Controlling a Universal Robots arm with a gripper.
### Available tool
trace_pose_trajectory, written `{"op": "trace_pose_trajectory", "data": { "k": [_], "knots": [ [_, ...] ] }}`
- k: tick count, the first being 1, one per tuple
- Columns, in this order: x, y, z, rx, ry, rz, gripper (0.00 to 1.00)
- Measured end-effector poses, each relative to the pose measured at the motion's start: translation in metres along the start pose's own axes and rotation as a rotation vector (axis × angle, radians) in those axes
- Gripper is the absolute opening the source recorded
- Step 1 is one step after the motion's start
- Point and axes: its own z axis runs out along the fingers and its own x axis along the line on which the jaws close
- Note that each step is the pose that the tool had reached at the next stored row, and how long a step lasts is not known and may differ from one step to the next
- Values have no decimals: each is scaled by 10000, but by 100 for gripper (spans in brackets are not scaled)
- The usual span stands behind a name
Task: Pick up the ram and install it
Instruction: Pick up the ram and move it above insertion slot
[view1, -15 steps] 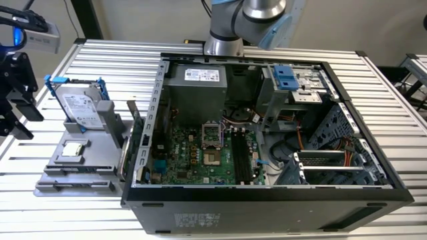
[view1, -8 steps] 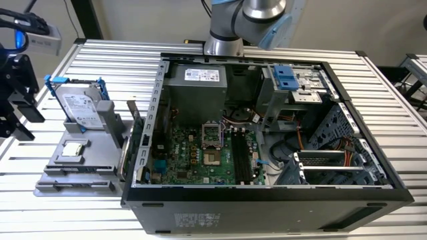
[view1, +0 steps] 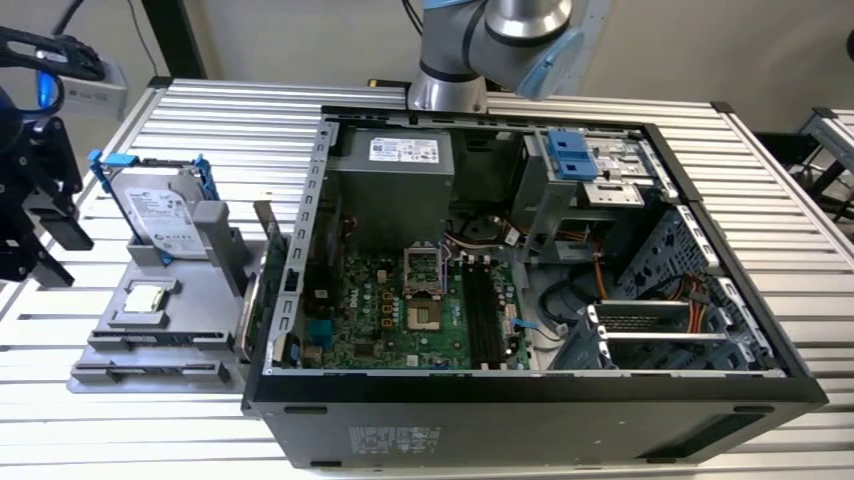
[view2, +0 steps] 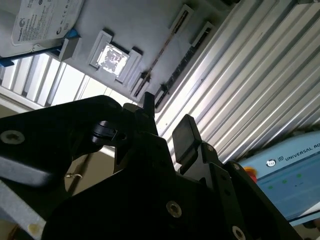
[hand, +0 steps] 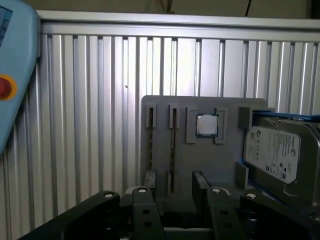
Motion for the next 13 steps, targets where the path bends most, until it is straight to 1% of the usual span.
{"op": "trace_pose_trajectory", "data": {
  "k": [4, 13],
  "knots": [
    [2, 0, 66, 7, 1, 6, 100],
    [19, 0, 223, 56, 1, 21, 100]
  ]
}}
